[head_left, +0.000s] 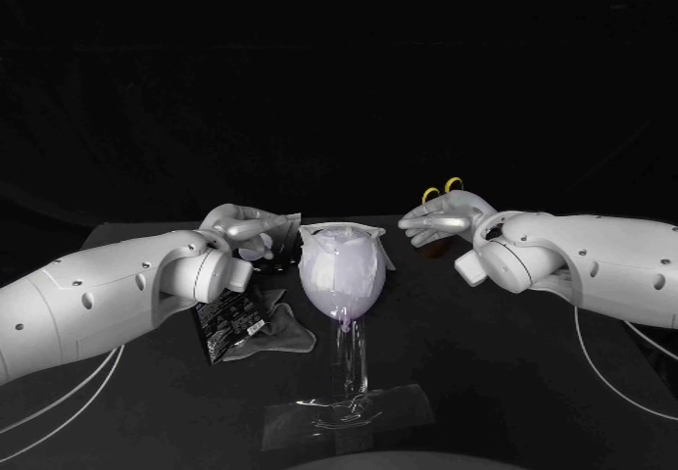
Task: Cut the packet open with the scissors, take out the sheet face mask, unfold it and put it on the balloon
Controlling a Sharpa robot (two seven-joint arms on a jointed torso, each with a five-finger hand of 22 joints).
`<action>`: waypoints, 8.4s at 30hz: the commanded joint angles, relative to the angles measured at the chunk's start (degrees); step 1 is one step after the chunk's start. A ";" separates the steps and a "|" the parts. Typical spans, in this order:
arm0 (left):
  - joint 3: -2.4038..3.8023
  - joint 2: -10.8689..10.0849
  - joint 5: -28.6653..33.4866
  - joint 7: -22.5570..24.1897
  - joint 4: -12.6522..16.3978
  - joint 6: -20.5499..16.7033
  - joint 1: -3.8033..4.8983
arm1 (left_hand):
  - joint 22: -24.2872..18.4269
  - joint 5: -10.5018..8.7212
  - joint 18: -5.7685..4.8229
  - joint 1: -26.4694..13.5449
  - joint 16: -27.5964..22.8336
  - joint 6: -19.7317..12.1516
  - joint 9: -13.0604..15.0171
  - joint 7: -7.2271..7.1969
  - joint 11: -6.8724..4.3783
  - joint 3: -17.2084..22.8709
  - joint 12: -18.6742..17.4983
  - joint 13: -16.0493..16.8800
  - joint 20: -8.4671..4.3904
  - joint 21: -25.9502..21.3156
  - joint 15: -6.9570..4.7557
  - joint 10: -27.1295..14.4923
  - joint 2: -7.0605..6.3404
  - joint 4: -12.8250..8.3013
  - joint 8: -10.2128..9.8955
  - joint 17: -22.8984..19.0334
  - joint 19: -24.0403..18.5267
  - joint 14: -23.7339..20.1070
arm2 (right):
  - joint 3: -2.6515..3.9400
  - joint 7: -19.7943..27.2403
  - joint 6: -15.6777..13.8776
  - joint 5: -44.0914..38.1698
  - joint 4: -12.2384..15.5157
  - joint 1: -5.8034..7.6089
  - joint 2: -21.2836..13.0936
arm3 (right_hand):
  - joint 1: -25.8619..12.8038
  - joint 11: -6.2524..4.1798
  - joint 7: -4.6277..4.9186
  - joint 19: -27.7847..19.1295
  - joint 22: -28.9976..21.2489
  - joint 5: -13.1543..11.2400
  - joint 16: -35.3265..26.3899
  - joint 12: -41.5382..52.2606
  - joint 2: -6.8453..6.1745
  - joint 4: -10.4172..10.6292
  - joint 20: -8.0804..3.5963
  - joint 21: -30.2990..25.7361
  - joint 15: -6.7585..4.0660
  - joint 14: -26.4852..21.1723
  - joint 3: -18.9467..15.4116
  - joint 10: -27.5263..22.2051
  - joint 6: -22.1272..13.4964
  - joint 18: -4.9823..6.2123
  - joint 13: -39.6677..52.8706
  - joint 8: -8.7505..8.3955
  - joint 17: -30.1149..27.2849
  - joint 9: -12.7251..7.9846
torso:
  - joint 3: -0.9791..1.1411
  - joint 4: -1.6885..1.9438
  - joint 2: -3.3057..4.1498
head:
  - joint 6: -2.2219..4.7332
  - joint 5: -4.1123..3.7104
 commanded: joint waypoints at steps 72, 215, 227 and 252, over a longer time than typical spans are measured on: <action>-2.19 -10.18 -7.06 5.98 17.81 3.64 -4.67 | -12.25 0.16 0.33 6.13 -25.55 -10.32 3.82 4.29 4.76 -29.28 23.51 7.46 7.85 -25.19 7.56 -14.96 1.62 10.68 9.79 -6.90 -20.62 -35.32 | -0.03 -6.36 -20.10 -30.24 19.18 -10.00 -2.49 | 6.34 -7.24 -5.49 24.26 41.21 4.64 65.00 80.85 -1.23 16.34 -9.68 51.87 -8.65 34.69 -18.52 26.95 8.09 -3.35 85.84 5.93 75.44 -0.36 | -0.01 0.02 0.00 | -3.47 -0.77; -2.20 -7.48 -6.87 0.98 16.71 4.68 -4.68 | -19.62 0.07 0.68 9.28 -34.23 -1.73 2.01 4.12 4.03 -28.71 17.53 0.02 7.51 -34.46 6.95 -5.17 7.46 10.25 8.05 -11.40 -11.73 -29.84 | 0.02 -6.42 -27.77 -23.98 18.98 -10.38 0.30 | 4.74 -10.58 -9.19 24.09 46.03 -0.32 65.00 80.85 0.84 3.27 -10.98 53.02 -11.35 34.69 7.45 26.95 15.07 -3.43 85.84 7.97 75.44 3.56 | -0.01 0.05 0.01 | -4.56 -0.99; -2.20 -7.48 -6.67 0.98 16.71 4.51 -4.68 | -19.72 0.06 0.68 9.50 -34.40 -1.48 1.96 4.05 3.96 -28.82 17.42 0.02 7.47 -34.59 6.90 -4.94 7.59 10.21 7.92 -11.45 -11.55 -29.65 | 0.03 -7.82 -27.90 -24.84 18.69 -10.38 0.60 | 4.87 -10.84 -9.44 24.32 46.23 -0.32 65.00 80.85 0.64 2.64 -11.25 53.24 -11.61 34.69 7.67 26.95 15.70 -3.51 85.84 8.45 75.44 3.86 | 0.00 0.01 -0.01 | -4.64 -1.18; -2.20 -6.70 -6.92 -1.01 15.93 2.90 -4.68 | -20.11 0.06 0.72 11.57 -35.23 0.73 1.68 3.47 3.39 -29.62 16.94 0.06 7.05 -35.32 6.40 -2.77 8.57 10.05 7.27 -11.61 -10.01 -27.87 | 0.03 -7.71 -26.95 -24.29 22.37 -10.38 -3.89 | 5.07 -10.97 -9.53 24.49 46.39 -0.32 65.00 80.85 0.64 2.00 -11.40 53.41 -11.76 34.69 8.19 26.95 16.08 -3.57 85.84 8.76 75.44 4.06 | -0.01 -0.01 0.01 | -4.42 -0.19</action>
